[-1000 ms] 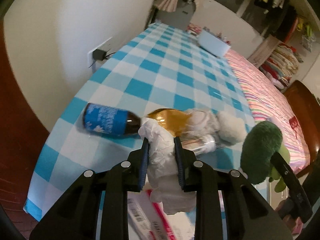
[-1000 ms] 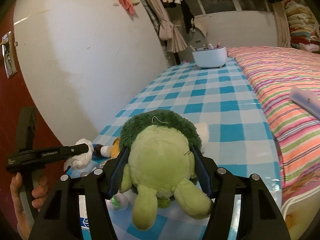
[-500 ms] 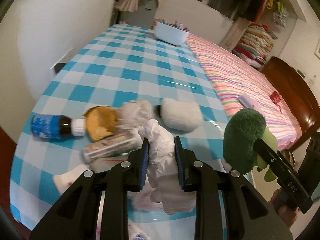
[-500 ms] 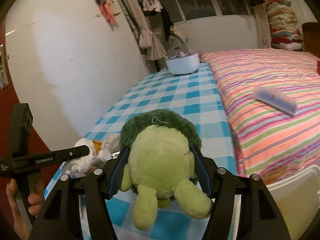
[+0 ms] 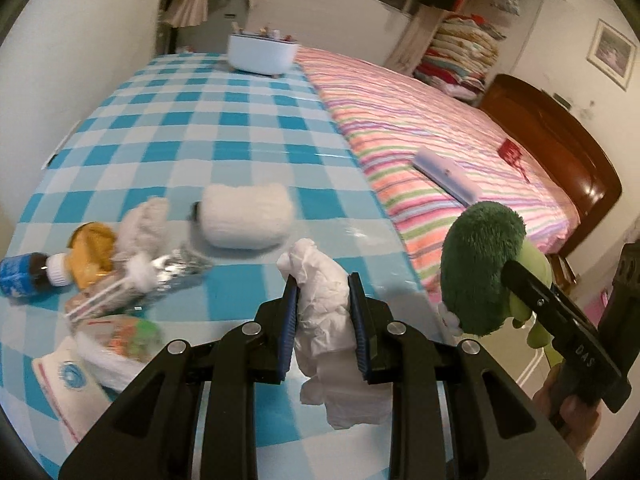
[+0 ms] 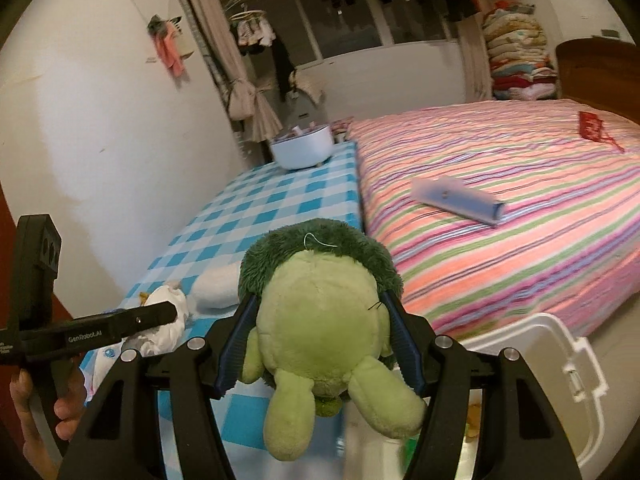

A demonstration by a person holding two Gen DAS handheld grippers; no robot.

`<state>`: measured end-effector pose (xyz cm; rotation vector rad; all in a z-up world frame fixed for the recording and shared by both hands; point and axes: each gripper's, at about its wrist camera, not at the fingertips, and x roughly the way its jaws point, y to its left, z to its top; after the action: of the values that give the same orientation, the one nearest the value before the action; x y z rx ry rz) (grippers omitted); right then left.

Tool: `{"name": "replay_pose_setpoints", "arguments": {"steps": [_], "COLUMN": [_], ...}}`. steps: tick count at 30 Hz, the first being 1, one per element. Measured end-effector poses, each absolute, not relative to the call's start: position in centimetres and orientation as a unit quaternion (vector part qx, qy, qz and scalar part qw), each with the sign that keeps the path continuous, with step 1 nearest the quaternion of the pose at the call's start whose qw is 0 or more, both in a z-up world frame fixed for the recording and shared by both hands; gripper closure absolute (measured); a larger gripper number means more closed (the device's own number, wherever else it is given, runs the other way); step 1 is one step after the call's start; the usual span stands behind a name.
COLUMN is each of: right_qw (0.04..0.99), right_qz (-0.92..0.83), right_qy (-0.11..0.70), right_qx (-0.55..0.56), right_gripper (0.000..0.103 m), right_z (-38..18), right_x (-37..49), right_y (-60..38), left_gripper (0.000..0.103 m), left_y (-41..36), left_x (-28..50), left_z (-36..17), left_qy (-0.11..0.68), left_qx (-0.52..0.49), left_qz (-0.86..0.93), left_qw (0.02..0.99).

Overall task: Collect trash
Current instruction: 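Carry the turtle and tissue to the white bin and open both grippers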

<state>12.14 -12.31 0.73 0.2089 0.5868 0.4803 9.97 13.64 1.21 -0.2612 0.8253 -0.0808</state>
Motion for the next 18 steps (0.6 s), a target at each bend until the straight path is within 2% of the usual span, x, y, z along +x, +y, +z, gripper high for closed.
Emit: {"name": "replay_pose_setpoints", "arguments": {"steps": [14, 18], "right_qw": [0.941, 0.947], "right_qz": [0.150, 0.131], "right_qy": [0.281, 0.268], "right_qx": [0.116, 0.116], "right_gripper": [0.042, 0.037], "right_z": [-0.5, -0.5], "right_x": [11.0, 10.4], "right_y": [-19.6, -20.9], "left_gripper": [0.079, 0.079], "left_y": [4.5, 2.8], "left_x": [11.4, 11.5], "left_z": [0.3, 0.1], "left_qy": [0.412, 0.414], "left_qx": [-0.081, -0.071], "left_qz": [-0.118, -0.132], "left_qw": [0.900, 0.898]}}
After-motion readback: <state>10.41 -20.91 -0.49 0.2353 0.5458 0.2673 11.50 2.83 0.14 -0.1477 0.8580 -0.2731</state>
